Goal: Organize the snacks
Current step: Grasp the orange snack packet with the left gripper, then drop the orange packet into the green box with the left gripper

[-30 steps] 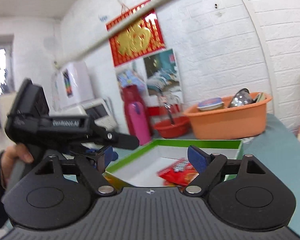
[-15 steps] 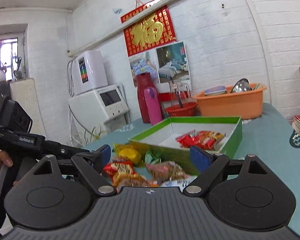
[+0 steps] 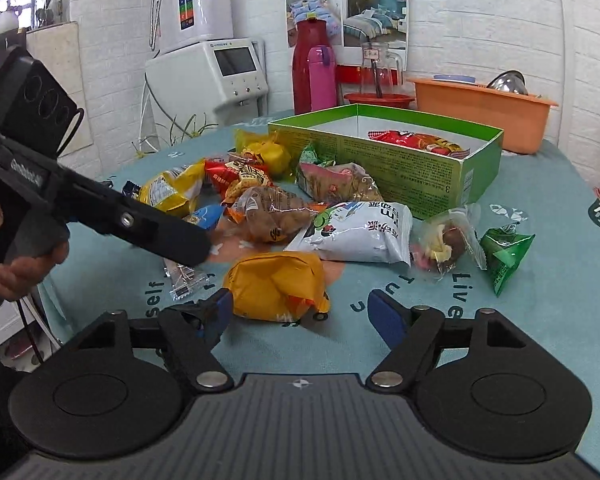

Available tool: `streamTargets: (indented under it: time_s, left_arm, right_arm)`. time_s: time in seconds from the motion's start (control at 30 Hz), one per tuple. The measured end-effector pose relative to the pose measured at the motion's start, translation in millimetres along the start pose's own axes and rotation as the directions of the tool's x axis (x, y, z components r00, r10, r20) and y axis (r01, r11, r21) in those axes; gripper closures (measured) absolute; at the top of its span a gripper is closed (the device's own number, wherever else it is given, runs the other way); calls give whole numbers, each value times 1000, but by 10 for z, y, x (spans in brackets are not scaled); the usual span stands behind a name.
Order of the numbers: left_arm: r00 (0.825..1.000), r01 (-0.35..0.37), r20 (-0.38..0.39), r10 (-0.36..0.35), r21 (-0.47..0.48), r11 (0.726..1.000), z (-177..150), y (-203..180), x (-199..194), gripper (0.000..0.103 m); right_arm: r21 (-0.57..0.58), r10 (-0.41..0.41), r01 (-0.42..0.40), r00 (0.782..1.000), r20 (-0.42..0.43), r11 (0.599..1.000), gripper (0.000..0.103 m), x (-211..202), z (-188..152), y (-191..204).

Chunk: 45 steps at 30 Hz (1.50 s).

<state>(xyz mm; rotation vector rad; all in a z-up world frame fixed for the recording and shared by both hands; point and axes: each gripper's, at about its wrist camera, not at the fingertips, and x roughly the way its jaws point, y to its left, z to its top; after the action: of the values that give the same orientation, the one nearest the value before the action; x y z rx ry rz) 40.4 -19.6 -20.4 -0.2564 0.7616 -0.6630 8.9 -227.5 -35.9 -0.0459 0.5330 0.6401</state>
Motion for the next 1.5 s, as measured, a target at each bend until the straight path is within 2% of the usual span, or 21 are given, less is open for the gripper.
streamTargets:
  time_s: [0.1,0.27,0.33,0.37,0.4,0.43,0.5,0.53,0.57,0.7,0.8,1.1,1.33,1.5]
  left_arm:
    - [1000,5,-26,-5,-11,1000,32,40,128,0]
    - [999,-9,-47,8,-22,1000,66,115,240,0]
    - [999,-7,-51,7,-16,1000,51,131,258,11]
    - [999,-13,-50,12,-10,1000,40,134,265,12]
    - [999,-23,-47,23,-2,1000,33,134,266,18]
    - [999,-24,-42,23,-2,1000,24,143,263,23]
    - [999,-24,-36,23,-11,1000,4,156,242,31]
    - [999,-24,-33,24,-14,1000,-11,152,234,31]
    - [999,-21,-30,20,-16,1000,-30,148,221,32]
    - [1000,1,-14,-1,-47,999,-27,125,174,36]
    - [1000,17,21,-16,-43,999,44,64,82,36]
    - [988,12,150,-24,77,997,683,-194,-59,36]
    - [980,10,198,-24,73,997,1229,35,65,36]
    - [973,-28,231,10,76,997,1515,276,137,36]
  right_arm:
    - [-9,8,-9,1000,-11,1000,0,40,7,-14]
    - [-2,36,-36,999,-17,999,15,103,34,-64]
    - [10,43,-43,999,-24,999,18,147,32,-79]
    - [19,51,-50,998,-29,999,24,165,26,-85]
    - [28,62,-61,998,-33,998,29,173,16,-86]
    - [34,70,-69,997,-35,997,41,172,8,-80]
    - [28,56,-55,998,-36,998,55,157,-7,-60]
    - [33,54,-53,998,-36,998,67,149,-12,-53]
    - [42,52,-50,998,-38,998,72,139,-14,-50]
    - [14,25,-24,999,-32,1000,76,64,4,26]
    - [5,12,-12,1000,9,1000,77,-32,72,41]
    - [-38,-46,53,982,182,998,78,-147,543,-99]
    - [3,-64,65,968,243,998,78,132,972,-327]
    - [36,-64,56,965,254,998,78,481,1245,-441]
